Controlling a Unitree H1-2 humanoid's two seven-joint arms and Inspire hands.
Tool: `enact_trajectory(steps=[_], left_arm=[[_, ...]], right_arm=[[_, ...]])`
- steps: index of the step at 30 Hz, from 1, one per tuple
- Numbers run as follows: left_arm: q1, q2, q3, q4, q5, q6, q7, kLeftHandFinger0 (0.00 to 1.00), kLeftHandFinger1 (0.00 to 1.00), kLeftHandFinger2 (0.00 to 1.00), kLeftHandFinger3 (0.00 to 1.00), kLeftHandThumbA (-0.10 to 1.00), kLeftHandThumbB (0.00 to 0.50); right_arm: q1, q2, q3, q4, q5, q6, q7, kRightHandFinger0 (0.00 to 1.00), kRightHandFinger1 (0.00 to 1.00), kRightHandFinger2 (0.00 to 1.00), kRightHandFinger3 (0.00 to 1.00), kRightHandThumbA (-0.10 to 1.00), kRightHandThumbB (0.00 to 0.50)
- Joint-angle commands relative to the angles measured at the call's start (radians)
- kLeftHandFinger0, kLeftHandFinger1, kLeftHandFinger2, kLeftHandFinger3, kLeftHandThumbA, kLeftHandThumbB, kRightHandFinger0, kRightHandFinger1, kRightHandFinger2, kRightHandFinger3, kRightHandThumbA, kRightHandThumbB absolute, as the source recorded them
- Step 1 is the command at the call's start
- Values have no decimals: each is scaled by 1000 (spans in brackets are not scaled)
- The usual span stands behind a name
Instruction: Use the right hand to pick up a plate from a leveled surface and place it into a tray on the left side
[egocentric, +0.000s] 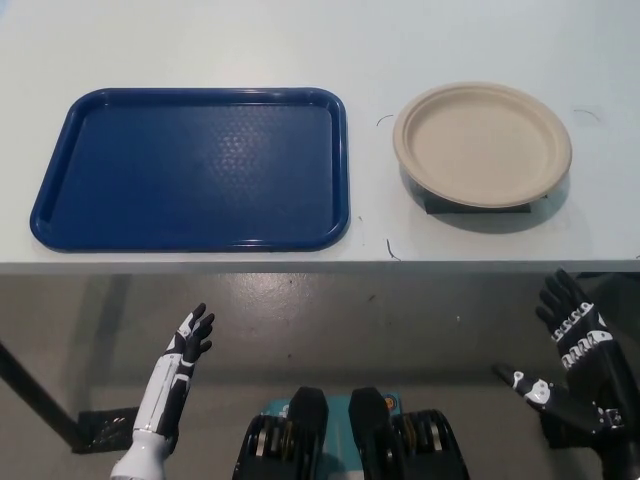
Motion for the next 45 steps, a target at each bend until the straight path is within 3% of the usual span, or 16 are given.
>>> enact_trajectory(steps=[1,24,37,45], left_arm=[[-23,18,-9,-42,15,-77,-3,1000,1000,1000,1000,1000,169],[-31,24,-17,-34,39,-55,-2,1000,1000,1000,1000,1000,161],[-28,22,-17,-38,50,-51,2,1000,1000,1000,1000,1000,149],[-29,28,-17,-38,60,-57,1,1000,1000,1000,1000,1000,141]], right_arm=[[-82,4,-85,-171,1090,416,-101,1000,1000,1000,1000,1000,313],[-210,93,-196,22,1061,513,-147,1000,1000,1000,1000,1000,326],[-236,111,-214,28,1074,522,-189,1000,1000,1000,1000,1000,307],[-268,126,-222,66,1060,522,-224,1000,1000,1000,1000,1000,326]])
